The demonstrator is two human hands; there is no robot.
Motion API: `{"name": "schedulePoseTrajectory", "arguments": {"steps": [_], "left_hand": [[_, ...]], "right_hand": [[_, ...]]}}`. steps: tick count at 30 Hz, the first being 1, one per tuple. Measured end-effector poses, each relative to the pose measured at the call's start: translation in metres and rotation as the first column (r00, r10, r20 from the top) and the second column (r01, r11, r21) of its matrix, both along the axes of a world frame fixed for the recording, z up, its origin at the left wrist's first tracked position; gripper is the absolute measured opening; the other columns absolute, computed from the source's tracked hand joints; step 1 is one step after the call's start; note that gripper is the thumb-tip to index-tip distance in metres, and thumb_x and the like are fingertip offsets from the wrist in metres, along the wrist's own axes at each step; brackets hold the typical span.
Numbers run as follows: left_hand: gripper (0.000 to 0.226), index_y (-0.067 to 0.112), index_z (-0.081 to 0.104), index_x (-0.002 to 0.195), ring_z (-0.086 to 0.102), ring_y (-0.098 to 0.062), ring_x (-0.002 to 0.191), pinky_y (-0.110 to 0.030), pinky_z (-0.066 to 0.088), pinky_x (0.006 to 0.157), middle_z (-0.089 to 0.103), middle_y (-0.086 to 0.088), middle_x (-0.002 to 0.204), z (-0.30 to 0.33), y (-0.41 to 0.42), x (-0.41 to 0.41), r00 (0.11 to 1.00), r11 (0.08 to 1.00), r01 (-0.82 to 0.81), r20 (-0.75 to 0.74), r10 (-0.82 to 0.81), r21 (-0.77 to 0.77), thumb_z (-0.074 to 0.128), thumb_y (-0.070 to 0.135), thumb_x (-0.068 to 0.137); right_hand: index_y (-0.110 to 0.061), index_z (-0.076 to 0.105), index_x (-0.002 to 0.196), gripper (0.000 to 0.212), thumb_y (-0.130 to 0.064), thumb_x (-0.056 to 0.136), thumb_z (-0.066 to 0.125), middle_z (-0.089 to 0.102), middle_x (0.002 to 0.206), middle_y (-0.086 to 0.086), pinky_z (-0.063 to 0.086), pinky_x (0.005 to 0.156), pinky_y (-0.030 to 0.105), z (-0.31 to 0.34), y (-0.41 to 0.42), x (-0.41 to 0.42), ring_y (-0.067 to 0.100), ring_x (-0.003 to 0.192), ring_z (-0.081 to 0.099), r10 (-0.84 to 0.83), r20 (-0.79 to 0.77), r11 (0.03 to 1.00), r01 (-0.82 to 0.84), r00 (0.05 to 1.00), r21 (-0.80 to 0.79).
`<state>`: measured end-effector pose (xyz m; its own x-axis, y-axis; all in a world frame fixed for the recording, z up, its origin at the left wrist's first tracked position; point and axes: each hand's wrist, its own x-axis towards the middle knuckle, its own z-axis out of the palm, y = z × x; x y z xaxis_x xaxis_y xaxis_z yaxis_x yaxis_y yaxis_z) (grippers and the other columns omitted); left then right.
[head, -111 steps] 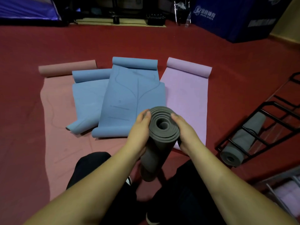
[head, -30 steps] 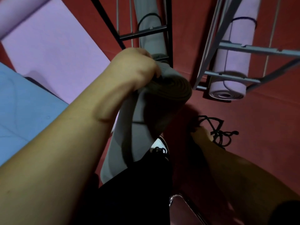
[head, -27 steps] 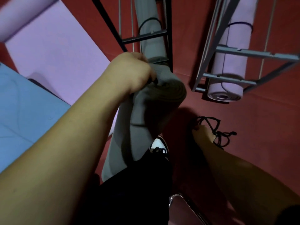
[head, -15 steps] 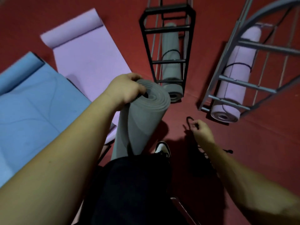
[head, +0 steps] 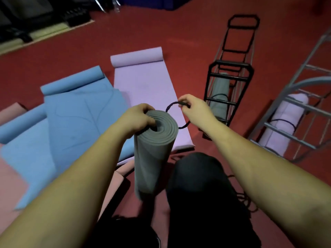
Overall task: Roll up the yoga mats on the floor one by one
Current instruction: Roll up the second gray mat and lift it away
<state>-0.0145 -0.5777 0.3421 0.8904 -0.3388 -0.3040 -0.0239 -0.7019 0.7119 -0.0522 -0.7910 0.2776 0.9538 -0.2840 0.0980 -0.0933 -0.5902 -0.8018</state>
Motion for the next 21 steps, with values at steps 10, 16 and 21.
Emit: {"name": "schedulePoseTrajectory", "arguments": {"steps": [10,16,21], "left_hand": [[0.045,0.022,0.065,0.118,0.048,-0.015,0.129,-0.03,0.041,0.1,0.033,0.005,0.152,-0.01,0.08,-0.031,0.988,0.993,-0.06,0.134,0.074,-0.106,0.072,0.01,0.075],[0.041,0.024,0.062,0.112,0.061,-0.017,0.089,-0.025,0.045,0.069,0.065,0.0,0.102,-0.014,0.102,-0.046,0.978,0.966,-0.159,0.1,0.182,-0.203,0.068,0.006,0.075],[0.047,0.02,0.066,0.121,0.056,-0.016,0.097,-0.019,0.037,0.079,0.049,0.002,0.114,-0.021,0.123,-0.049,0.935,0.945,-0.26,0.19,0.298,-0.2,0.073,0.009,0.076]], "right_hand": [[-0.027,0.066,0.109,0.031,-0.008,0.093,0.048,0.07,0.098,-0.014,0.043,0.063,0.012,0.061,0.106,0.02,-0.003,0.071,0.062,0.421,-0.121,0.897,-0.432,0.899,-0.092],[-0.025,0.067,0.11,0.026,-0.009,0.094,0.054,0.069,0.098,-0.013,0.039,0.066,0.003,0.068,0.143,0.014,-0.017,0.074,0.058,0.475,-0.127,0.872,-0.485,0.871,-0.065],[-0.03,0.063,0.107,0.017,-0.028,0.091,0.063,0.066,0.088,-0.002,0.043,0.057,0.02,0.064,0.144,-0.002,0.009,0.068,0.056,0.405,-0.151,0.9,-0.423,0.902,-0.11]]}}
